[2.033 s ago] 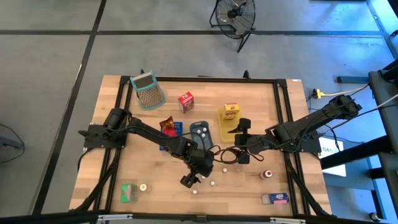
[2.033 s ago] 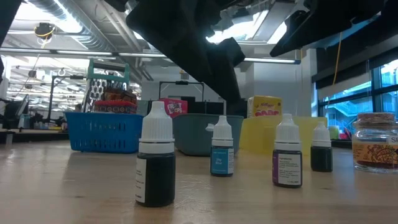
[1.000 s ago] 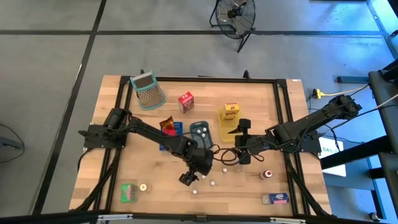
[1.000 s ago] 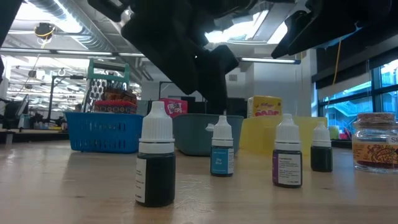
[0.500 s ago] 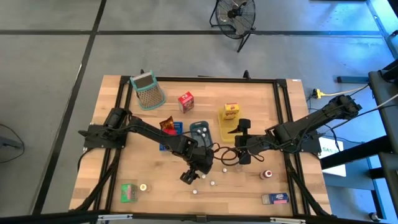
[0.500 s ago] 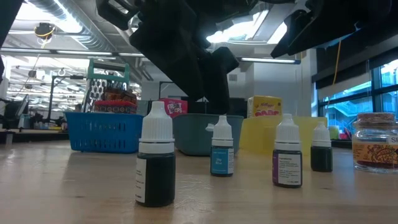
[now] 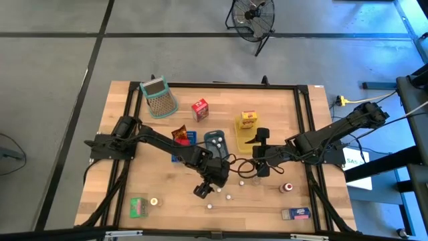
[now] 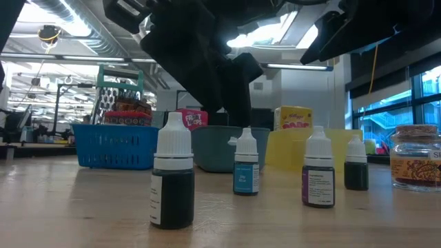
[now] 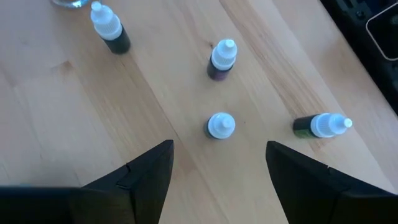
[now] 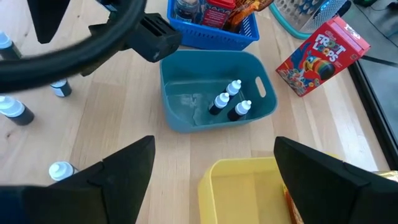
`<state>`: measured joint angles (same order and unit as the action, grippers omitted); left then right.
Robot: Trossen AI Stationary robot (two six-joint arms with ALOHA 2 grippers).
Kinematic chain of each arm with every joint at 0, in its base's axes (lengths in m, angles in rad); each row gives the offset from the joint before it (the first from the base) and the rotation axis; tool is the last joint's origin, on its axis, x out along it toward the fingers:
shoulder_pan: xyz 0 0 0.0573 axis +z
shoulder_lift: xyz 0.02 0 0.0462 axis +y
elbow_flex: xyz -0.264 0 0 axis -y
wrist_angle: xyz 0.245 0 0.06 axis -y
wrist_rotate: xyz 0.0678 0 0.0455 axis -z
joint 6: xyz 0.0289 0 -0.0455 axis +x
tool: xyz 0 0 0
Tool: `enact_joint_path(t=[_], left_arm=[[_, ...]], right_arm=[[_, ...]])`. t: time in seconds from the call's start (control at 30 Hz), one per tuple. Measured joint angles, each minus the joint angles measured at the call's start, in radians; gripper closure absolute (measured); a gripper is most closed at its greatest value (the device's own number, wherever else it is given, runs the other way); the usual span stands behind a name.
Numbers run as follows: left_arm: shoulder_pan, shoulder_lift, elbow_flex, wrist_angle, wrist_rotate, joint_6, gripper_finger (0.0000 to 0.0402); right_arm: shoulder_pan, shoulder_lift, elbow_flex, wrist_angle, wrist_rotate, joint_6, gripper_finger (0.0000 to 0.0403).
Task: Pick & Place Kitchen Items
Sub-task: Put the small food coloring bottle into the gray bin
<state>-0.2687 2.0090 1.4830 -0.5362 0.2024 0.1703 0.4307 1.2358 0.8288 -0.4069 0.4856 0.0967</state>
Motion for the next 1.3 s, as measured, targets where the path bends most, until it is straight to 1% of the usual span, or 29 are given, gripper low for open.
enact_joint_path(t=[0.23,0.37,0.5,0.7,0.9,1.03,1.3], left_arm=[[0.0,-0.001,0.0,0.059,-0.009,0.016,0.0151],[0.002,0.004,0.0,0.061,-0.008,0.011,0.0151],[0.002,0.004,-0.032,0.112,-0.001,0.009,0.0151],[0.009,0.006,-0.068,0.177,0.064,0.0,0.0151],[0.01,0.006,-0.068,0.192,0.062,0.0,0.0151],[0.009,0.006,-0.069,0.197,0.057,-0.002,0.0151],[0.006,0.006,-0.069,0.2,0.055,-0.002,0.0151]], right_arm=[[0.0,0.0,0.0,-0.001,-0.002,0.0,0.0071],[0.0,0.0,0.0,-0.006,-0.051,0.0,0.0071],[0.0,0.0,0.0,-0.008,-0.051,-0.006,0.0071],[0.0,0.0,0.0,-0.001,-0.018,-0.011,0.0071],[0.0,0.0,0.0,0.007,-0.021,-0.011,0.0071],[0.0,0.0,0.0,0.007,-0.048,-0.007,0.0071],[0.003,0.0,0.0,0.008,-0.028,-0.007,0.0071]])
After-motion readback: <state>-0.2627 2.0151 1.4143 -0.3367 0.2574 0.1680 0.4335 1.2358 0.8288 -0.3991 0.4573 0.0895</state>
